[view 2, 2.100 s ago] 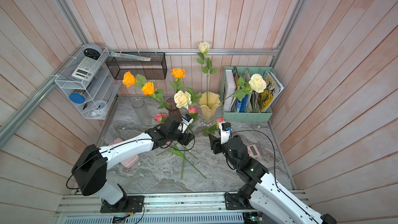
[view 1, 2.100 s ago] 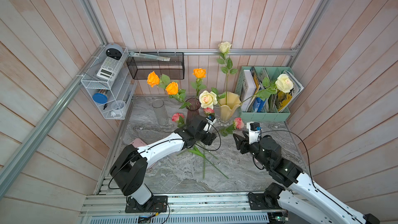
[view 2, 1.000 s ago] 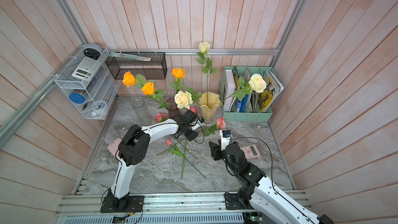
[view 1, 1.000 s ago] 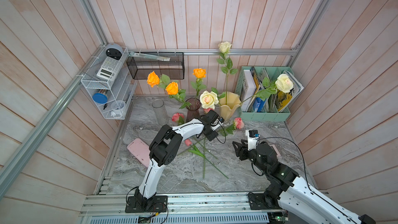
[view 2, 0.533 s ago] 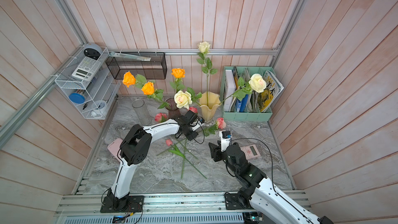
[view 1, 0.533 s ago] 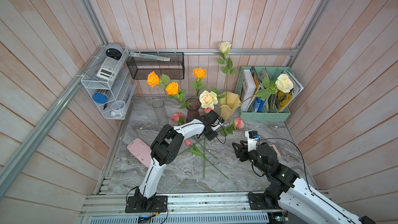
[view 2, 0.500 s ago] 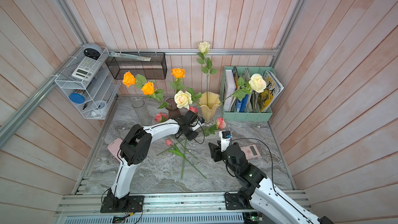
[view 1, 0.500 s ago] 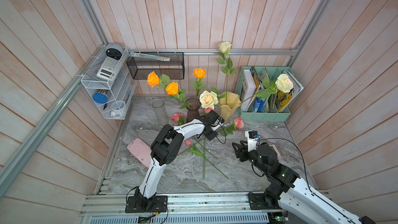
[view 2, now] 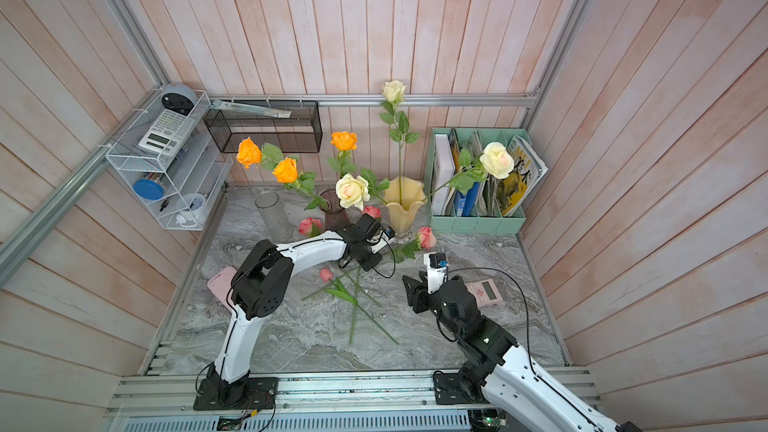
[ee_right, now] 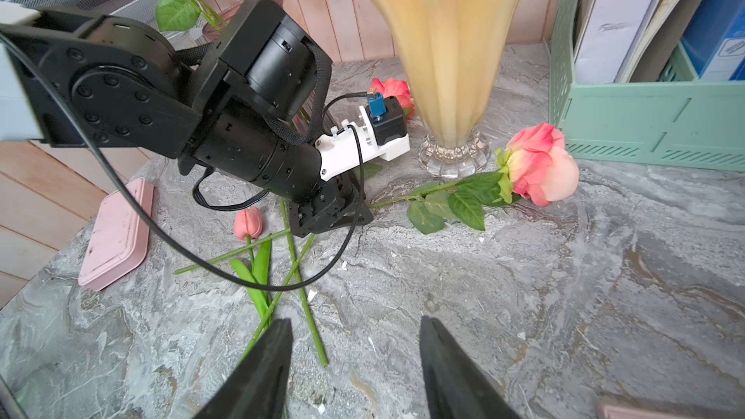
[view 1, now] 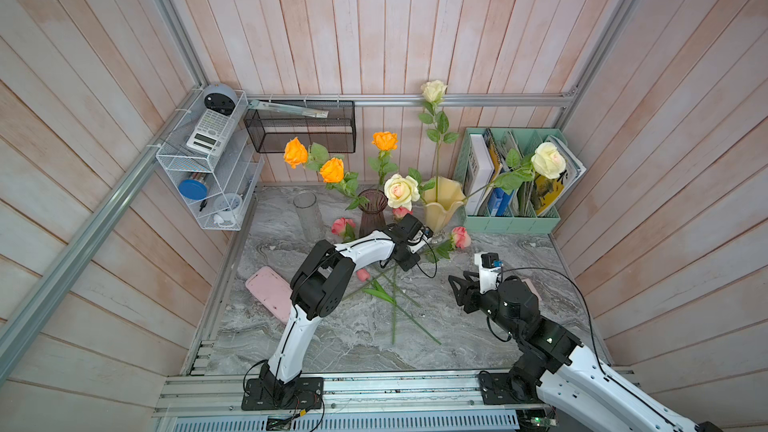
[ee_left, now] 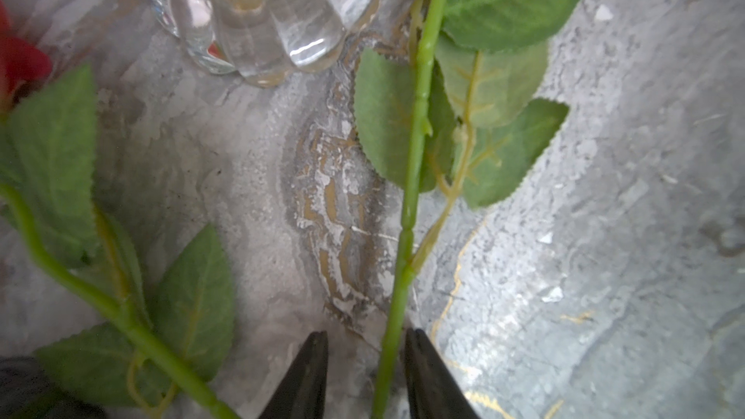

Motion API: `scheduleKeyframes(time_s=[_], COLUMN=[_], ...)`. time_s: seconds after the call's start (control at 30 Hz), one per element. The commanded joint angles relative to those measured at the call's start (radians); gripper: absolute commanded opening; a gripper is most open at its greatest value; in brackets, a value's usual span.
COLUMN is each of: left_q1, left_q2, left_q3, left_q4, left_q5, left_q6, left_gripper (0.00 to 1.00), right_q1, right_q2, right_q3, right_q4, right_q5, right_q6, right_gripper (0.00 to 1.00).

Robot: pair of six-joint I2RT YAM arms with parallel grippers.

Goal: Arrange the flowers in different vases according to their colors
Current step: Pick up the flower at the center of the board.

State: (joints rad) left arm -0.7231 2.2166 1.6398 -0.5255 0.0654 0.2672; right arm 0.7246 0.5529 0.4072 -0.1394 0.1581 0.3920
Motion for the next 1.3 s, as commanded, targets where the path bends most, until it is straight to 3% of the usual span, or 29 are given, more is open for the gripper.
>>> scheduleKeyframes(time_s=[0.0, 0.07, 0.2, 0.63, 0.93, 1.1, 1.27], left_q1=[-0.001, -0.001, -0.006, -0.106, -0.162, -0.162, -0.162], left_q2=[0.023, 0.015, -0.035, -0.312, -0.678, -0.927, -1.174], left_q3=[-0.032, -0.032, -0.054, -0.219, -0.454, -0.552, -0.577], left_q4=[-0.018, -0.027, -0.025, -0.088, -0.135, -0.160, -0.201], left_q5=[-0.008, -0.011, 0.002, -0.088, -0.102, -0.124, -0.138], left_q6=[0.005, 0.003, -0.007, -0.023, -0.152, -0.255, -0.333], left_gripper=[0.27, 0.18, 0.10, 0.04, 0.00, 0.00, 0.00], right_q1=[-0.005, -0.004, -0.004, -0.005, -0.004, -0.005, -0.004], right_q2=[-0.018, -0.023, -0.028, -0.069, -0.146, -0.239, -0.225], right_q3=[-0.011, -0.015, -0.015, 0.045, 0.104, 0.109, 0.133], right_q4=[-0.023, -0.023, -0.022, -0.108, -0.166, -0.179, -0.224], right_q5=[-0.006, -0.007, -0.008, 0.045, -0.021, -0.115, -0.151], right_q6=[0.004, 0.005, 0.005, -0.040, -0.106, -0.136, -0.141], right_gripper=[0.56, 0.55, 0.54, 0.54, 0.54, 0.47, 0.40])
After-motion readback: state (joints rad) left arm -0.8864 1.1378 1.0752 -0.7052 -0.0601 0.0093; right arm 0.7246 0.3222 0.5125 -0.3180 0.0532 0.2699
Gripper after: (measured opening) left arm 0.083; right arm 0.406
